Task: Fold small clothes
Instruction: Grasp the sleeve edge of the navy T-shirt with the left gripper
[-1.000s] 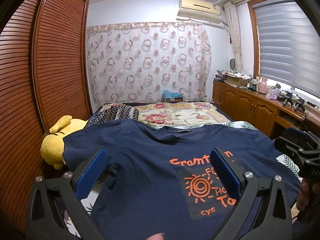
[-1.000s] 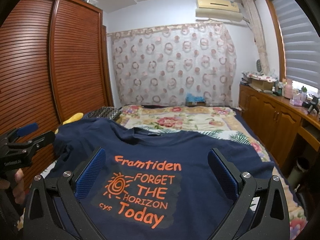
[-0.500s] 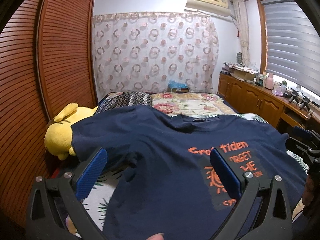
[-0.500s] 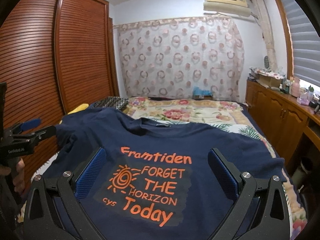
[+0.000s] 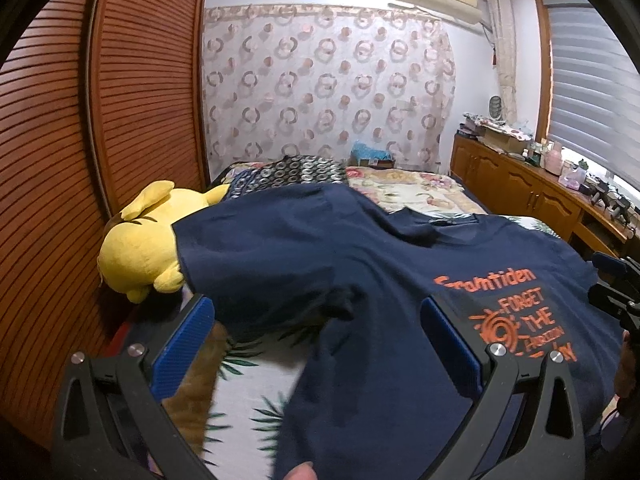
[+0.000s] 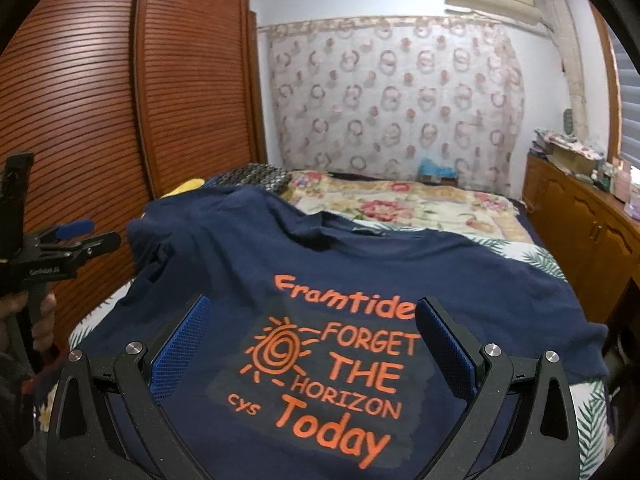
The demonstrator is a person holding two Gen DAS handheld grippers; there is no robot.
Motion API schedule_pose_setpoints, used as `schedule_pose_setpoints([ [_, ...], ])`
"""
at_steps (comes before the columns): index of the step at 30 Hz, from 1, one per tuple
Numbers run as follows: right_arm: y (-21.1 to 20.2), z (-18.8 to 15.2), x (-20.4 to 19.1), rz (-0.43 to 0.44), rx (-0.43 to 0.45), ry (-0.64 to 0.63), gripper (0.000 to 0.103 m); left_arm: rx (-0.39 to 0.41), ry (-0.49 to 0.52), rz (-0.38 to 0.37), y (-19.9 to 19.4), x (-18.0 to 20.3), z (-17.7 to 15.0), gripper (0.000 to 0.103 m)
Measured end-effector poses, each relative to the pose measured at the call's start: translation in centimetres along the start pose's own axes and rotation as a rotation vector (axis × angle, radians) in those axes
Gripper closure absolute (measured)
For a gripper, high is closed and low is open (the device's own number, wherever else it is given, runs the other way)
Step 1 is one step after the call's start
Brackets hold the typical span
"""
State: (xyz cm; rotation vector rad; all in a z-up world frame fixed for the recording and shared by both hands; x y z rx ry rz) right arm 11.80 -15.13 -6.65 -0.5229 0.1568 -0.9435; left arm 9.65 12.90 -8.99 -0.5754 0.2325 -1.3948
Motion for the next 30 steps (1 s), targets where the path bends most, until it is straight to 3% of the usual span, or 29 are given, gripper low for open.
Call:
schedule_pose_setpoints([
  [6,2.3,-0.2,-1.6,0.038,-0.032,-0.037,0.0,-0.024,-0.033,-0.016,1.6,-3.7,0.8,0.0],
  [11,4.1,-0.5,-3.1,0.085,-0.067,-0.065,0.0,-0.043,-0.082,-0.012,3.3,-7.2,2.0,0.011],
  [14,4.9,-0.6,-4.0,0.108,-0.082,-0.081,0.0,-0.057,-0.09,-0.008,4.3,-8.2,2.4,0.021],
  [22,5.9,-1.0,-5.7,0.151,-0.105,-0.103,0.0,-0.133,-0.099,-0.011,7.6,-10.0,1.4,0.066],
  [30,5.8,-1.6,-6.1,0.157,-0.111,-0.107,0.0,-0.14,-0.071,0.006,7.5,-10.2,1.0,0.091],
])
Point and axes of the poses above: each gripper's, at about its wrist camera, not at the fingertips, and y roughly the way its jaws point, x to its right, z to its top, the point moved 8 cm from there along y, roughly the way its jaws point, and after that the axes turned 9 degrees about -y, right-handed, at the moved point
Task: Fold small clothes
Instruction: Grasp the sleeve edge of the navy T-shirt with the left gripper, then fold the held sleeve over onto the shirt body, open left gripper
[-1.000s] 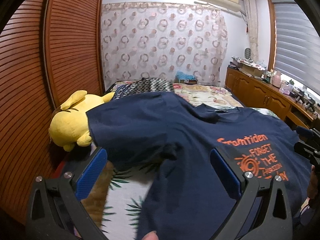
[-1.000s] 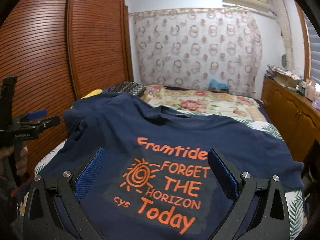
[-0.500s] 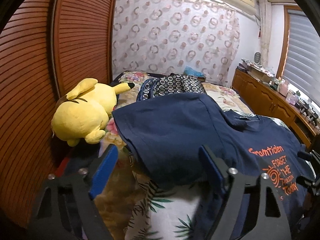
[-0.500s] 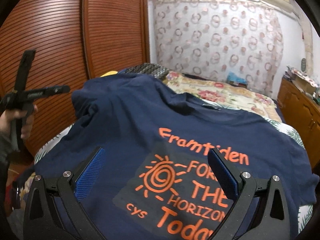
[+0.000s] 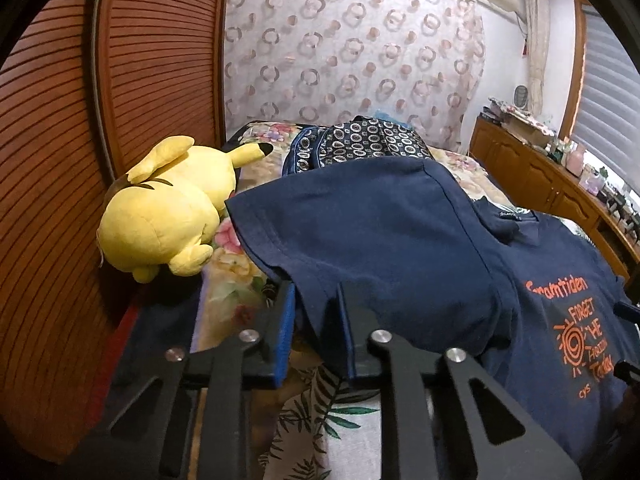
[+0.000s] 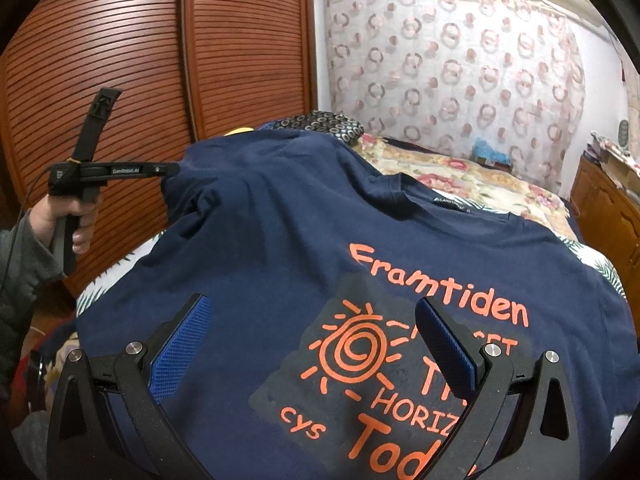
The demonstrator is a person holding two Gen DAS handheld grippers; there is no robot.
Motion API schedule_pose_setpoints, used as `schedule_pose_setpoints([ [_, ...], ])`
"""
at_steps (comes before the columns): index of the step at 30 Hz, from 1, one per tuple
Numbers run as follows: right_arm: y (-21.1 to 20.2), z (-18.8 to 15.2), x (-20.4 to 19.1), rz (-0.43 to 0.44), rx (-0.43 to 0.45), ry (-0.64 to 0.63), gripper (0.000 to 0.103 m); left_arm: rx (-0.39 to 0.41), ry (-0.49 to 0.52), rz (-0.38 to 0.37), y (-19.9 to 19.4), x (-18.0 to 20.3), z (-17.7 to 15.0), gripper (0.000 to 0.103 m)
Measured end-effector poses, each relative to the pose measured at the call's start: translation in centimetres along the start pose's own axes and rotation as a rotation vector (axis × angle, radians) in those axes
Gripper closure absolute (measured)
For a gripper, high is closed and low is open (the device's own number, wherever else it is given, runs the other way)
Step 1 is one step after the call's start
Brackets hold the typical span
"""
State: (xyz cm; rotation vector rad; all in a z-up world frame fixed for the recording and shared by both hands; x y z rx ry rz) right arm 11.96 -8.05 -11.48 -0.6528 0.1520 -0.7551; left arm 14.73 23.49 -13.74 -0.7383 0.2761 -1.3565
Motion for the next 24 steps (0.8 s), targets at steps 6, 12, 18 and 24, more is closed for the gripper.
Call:
schedule_pose_setpoints([
  [6,-0.1,-0.1,0.5,-0.005,0.001,0.017,0.0,0.07,0.032,-0.024,-2.3,1.0,1.1,0.103],
  [12,-0.2,-0.4,1.2,-0.012,0.002,0.037,0.0,0.118,0.071,-0.079,-4.7,4.1,2.7,0.103],
  [18,-0.8,-0.6,2.7,-0.034,0.011,0.062,0.0,0.129,0.109,-0.17,-5.6,8.7,4.9,0.103],
  [24,-2.4,-0.8,5.6,-0.075,0.035,0.11,0.0,0.106,0.198,-0.245,-5.1,15.2,6.5,0.103],
])
Point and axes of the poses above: each gripper's, at about its wrist camera, not at the fingertips, and y roughly the way its jaws point, x to its right, z to its top, the point moved 8 cm from there along y, roughly the way its jaws point, and after that the axes turned 9 degrees about -y, right-handed, at the moved point
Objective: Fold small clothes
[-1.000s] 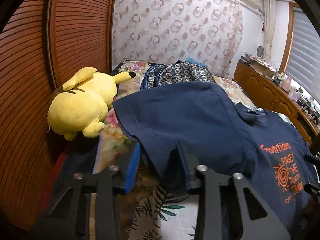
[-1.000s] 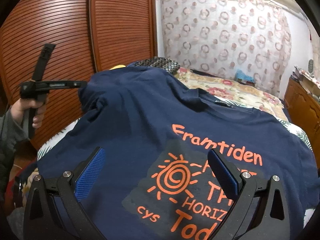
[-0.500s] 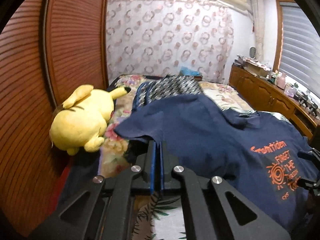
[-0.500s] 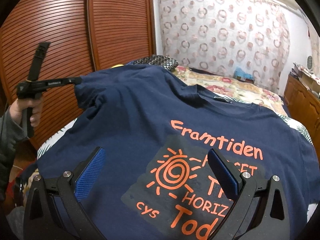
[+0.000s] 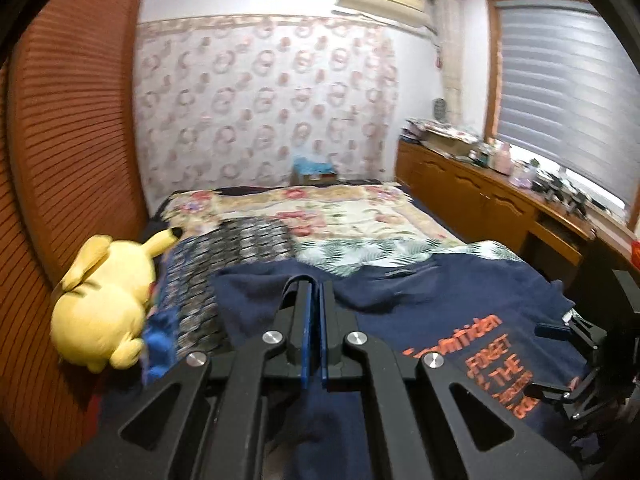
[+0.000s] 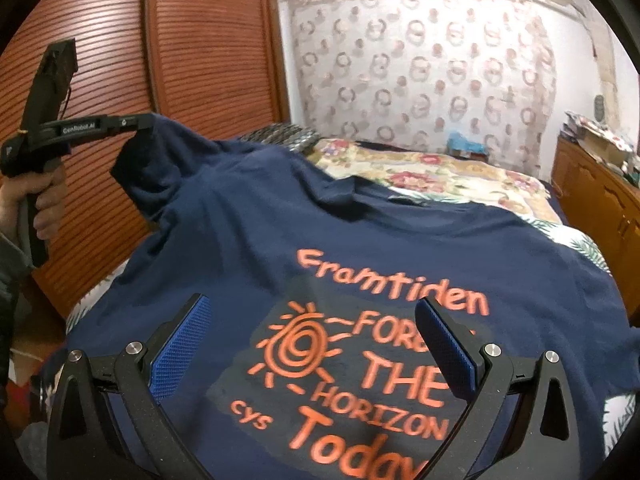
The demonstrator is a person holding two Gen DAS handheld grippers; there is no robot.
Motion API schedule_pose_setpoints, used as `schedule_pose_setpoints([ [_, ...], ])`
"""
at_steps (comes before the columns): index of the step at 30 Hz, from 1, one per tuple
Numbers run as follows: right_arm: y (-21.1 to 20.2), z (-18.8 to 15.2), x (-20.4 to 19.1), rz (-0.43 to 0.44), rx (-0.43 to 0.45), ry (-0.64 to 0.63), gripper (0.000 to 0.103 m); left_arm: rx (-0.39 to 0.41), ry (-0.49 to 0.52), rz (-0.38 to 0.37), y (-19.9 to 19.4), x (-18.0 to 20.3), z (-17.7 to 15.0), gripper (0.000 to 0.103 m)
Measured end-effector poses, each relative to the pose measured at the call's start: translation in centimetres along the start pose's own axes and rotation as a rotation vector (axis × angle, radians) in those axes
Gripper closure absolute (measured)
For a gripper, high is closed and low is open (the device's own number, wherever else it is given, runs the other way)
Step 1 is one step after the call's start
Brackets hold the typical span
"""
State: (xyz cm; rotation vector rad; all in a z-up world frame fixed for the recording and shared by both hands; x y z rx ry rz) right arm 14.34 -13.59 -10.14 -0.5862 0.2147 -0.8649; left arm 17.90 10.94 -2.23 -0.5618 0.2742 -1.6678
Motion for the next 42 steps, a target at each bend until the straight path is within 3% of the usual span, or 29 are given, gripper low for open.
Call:
schedule_pose_setpoints([
  [6,-1.2,-0.5,3.2,-0.037,0.01,0.057,0.0,-0.076,0.079,-0.004,3.6,4.4,-0.5,0.101],
  [8,-1.4,-0.7,3.9,-0.048,0.006,0.069,0.0,-0.084,0.074,-0.027,3.8,4.9,-0.4,0.097],
  [10,-1.5,-1.0,4.4,-0.058,0.001,0.067,0.0,-0.079,0.063,-0.051,3.3,5.1,-0.5,0.08],
  [11,-1.5,-1.1,4.7,-0.061,-0.001,0.066,0.0,-0.075,0.063,-0.051,3.0,5.1,-0.5,0.078],
  [14,-1.4,-1.0,5.2,-0.064,-0.005,0.062,0.0,-0.066,0.066,-0.037,1.9,4.3,-0.5,0.073],
  [19,-0.6,0.2,4.7,-0.038,-0.007,0.034,0.0,-0.053,0.054,-0.012,1.0,2.7,-0.4,0.048],
  [23,1.0,2.0,2.9,0.026,-0.01,-0.021,0.005,-0.043,0.035,0.031,0.1,0.4,-0.9,0.047],
  [26,2.8,3.8,1.1,0.1,-0.013,-0.058,0.013,-0.036,0.024,0.042,-0.5,-0.8,-1.7,0.047],
  [31,6.5,6.3,-2.6,0.219,-0.024,-0.115,0.038,-0.027,0.005,0.061,-1.5,-2.0,-2.9,0.043],
  [42,13.6,8.6,-8.6,0.397,-0.102,-0.105,0.061,-0.024,-0.044,0.088,-3.2,-5.5,-4.9,0.042],
])
Point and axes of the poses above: each gripper's, at about its wrist camera, not at the fingertips, and y roughly the way its jaws point, x to its right, z to its top, the point moved 8 cm from there along y, roughly the way its jaws point, and after that the axes turned 9 degrees about -y, right-handed, at the moved point
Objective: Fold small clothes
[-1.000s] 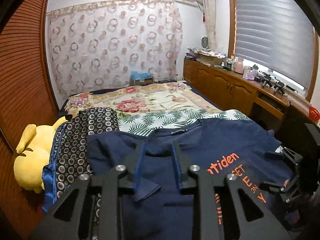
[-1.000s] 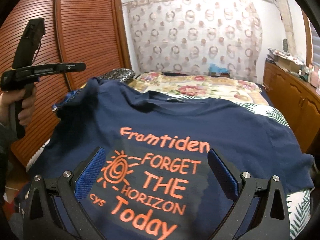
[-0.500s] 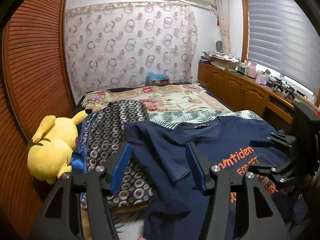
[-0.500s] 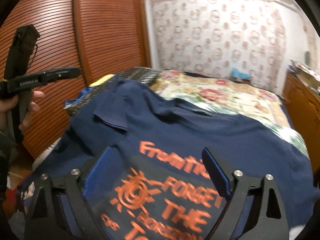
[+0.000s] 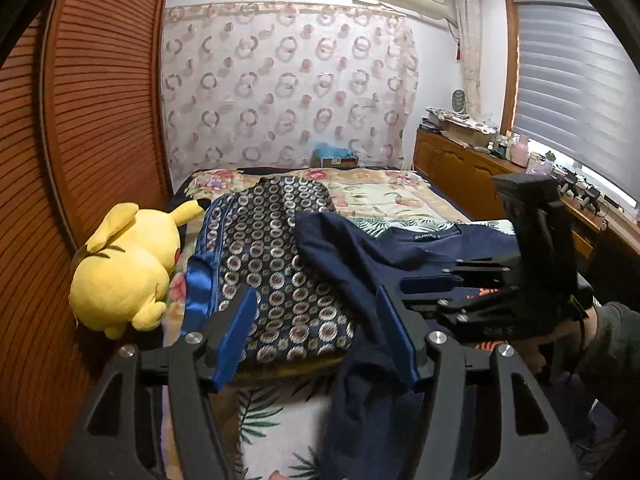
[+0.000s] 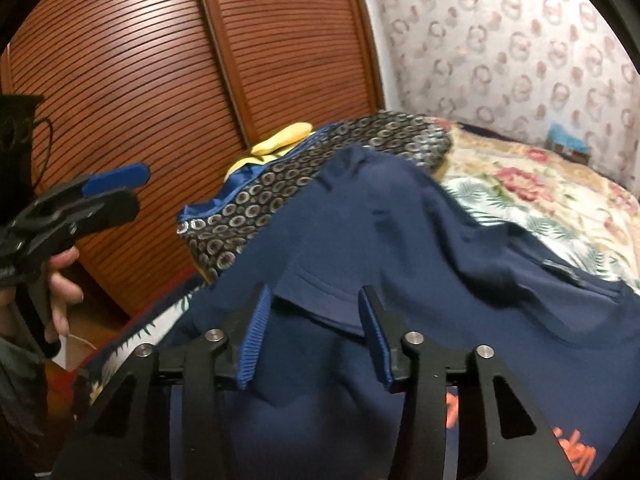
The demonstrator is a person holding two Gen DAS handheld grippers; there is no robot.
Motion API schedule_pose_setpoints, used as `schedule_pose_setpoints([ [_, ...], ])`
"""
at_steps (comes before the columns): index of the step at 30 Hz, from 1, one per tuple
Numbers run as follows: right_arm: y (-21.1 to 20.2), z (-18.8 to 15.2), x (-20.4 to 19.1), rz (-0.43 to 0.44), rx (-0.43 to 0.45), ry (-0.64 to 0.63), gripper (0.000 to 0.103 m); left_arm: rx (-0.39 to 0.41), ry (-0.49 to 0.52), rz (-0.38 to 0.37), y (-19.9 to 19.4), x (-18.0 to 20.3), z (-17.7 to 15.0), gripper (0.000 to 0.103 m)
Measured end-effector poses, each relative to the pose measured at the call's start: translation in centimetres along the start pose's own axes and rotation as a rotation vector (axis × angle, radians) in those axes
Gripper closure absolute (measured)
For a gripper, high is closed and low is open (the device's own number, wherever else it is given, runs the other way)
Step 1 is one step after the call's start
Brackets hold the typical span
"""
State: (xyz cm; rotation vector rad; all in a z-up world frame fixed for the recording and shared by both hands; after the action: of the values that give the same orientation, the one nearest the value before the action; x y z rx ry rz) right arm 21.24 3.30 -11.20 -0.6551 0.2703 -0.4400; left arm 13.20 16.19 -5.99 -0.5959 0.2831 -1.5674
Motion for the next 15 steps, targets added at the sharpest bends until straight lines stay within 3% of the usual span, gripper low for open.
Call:
schedule_pose_setpoints([
  [2,0.9,0.2,-0.2,0.016,-0.02,0.0,0.064,-0.005,-0.005,0.004,0.1,-0.4,-0.4,0.042],
  [7,2.0,0.3,0.6,-0.016,-0.059,-0.019,0.093,-0.017,-0.011,-0.002,0.3,-0.6,-1.3,0.042],
  [11,1.6,0.9,1.9,-0.044,-0.05,-0.019,0.098,-0.023,-0.014,-0.013,0.4,-0.2,-1.9,0.042],
  [15,0.4,2.0,4.8,-0.172,-0.034,-0.012,0.099,-0.029,-0.011,-0.026,0.5,0.5,-2.3,0.042],
])
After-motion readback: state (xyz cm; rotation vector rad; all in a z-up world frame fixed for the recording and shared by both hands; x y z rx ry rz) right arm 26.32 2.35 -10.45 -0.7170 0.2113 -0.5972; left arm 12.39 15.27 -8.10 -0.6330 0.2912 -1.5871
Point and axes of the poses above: each gripper's, at about its wrist camera, not at the fingertips, and y roughly the way its jaws point, x to its right, z to its top, the point moved 8 cm from there along y, roughly the way its jaws point, and after that the axes turned 9 degrees about -y, right-handed, at the moved point
